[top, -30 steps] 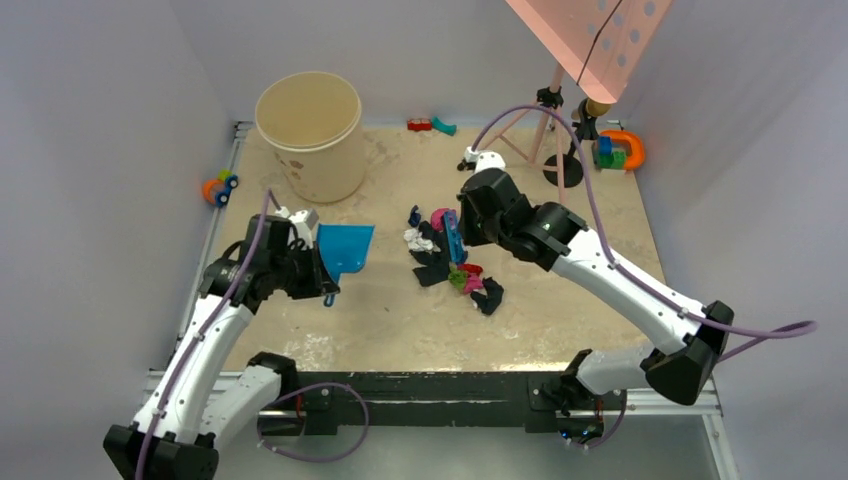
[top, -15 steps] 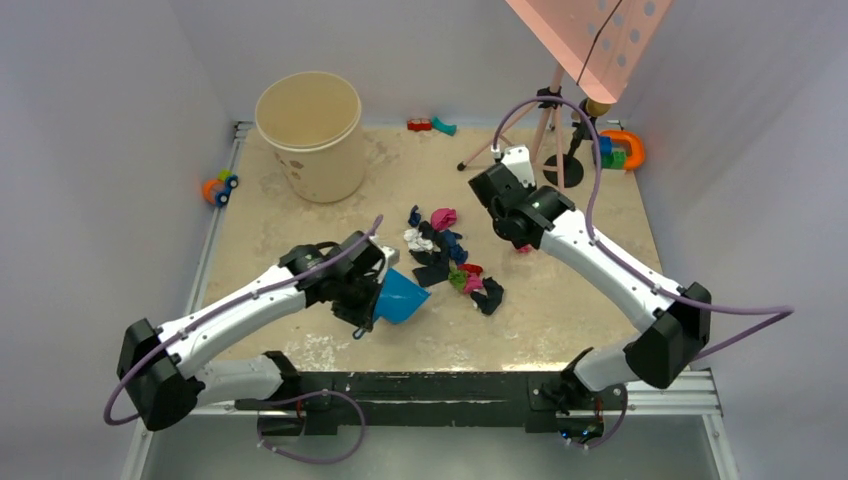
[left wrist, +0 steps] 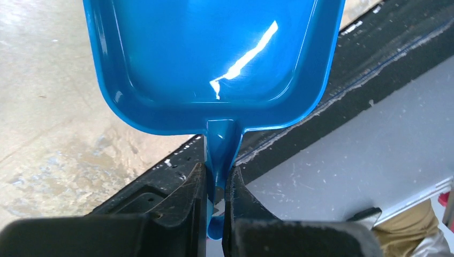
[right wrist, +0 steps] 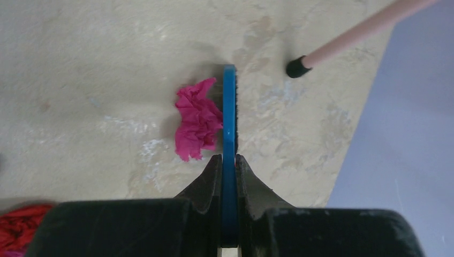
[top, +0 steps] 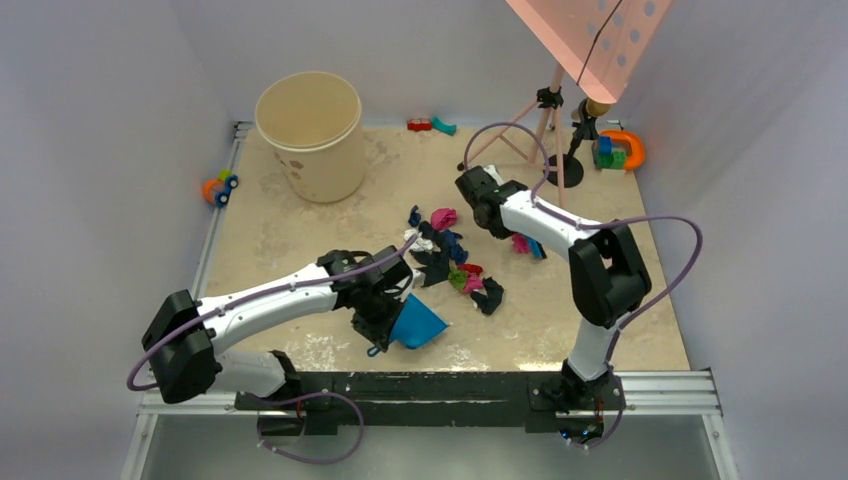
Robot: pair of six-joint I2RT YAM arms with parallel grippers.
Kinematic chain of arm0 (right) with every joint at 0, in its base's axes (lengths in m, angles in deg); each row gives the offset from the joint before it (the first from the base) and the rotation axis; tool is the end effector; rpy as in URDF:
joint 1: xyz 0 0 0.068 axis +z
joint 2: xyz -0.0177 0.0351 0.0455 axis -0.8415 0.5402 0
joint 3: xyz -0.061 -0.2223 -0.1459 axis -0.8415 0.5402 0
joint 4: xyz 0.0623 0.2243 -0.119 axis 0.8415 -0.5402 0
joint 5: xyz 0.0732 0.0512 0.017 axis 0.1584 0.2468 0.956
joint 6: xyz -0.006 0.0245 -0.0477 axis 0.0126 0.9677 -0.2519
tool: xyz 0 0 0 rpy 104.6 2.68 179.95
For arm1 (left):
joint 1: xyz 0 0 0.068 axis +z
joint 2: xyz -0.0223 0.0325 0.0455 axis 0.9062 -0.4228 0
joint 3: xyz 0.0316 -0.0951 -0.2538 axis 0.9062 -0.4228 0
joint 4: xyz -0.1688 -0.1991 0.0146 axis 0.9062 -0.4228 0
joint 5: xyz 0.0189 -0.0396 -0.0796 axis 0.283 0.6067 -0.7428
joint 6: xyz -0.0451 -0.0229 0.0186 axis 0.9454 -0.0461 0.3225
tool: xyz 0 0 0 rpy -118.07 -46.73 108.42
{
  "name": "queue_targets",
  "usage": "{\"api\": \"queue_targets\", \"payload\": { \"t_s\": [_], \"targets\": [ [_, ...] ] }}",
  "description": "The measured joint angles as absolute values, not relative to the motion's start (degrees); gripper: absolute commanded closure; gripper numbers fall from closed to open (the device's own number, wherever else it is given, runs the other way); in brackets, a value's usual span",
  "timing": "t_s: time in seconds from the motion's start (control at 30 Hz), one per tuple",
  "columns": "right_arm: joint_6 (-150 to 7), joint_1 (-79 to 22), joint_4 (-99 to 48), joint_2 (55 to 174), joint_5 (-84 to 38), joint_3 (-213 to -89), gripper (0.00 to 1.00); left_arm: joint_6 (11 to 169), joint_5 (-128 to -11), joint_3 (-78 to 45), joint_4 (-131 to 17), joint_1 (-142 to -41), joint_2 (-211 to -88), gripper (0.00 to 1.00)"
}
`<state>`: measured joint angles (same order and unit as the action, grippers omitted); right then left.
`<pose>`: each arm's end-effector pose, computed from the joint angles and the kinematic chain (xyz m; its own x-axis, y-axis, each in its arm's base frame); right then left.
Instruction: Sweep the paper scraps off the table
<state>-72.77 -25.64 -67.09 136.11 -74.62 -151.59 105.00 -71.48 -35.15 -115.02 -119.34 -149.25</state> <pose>0.3192 0.1678 0.2229 -0.8049 -0.4147 -0.4244 -0.0872 0.7901 -0.6067 0.1269 -0.1878 0.2286 -0.8799 0.4609 -0.1153 0.4747 0.8427 -0.2542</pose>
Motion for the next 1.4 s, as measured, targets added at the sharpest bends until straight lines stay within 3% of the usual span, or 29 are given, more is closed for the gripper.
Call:
{"api": "queue_targets", "payload": {
  "t_s": [0.23,0.5,1.07,1.17,1.4],
  "targets": [
    [-76.9,-24.3,-66.0,134.4,-62.3,-150.1,1.0,104.8,-74.7,-35.1,-113.8,-119.9,-150.8,1.0],
    [-77.0,-13.9,-65.9,130.7,-54.4,-146.5,1.0,104.9,-73.8,-35.2,-110.5,-120.6,-156.8,1.0],
    [-73.2,-13.7,-60.7,118.1,-21.7,-140.6,1.0,105.0,-65.6,-36.7,-100.7,-120.7,-160.2,1.0],
    [-72.2,-13.7,-61.5,116.5,-22.0,-140.6,1.0,105.0,-65.3,-37.7,-99.4,-120.7,-160.8,1.0],
    [-67.2,-14.5,-69.8,111.0,-40.0,-143.0,1.0,105.0,-64.5,-39.1,-97.2,-120.7,-160.5,1.0]
  ]
}}
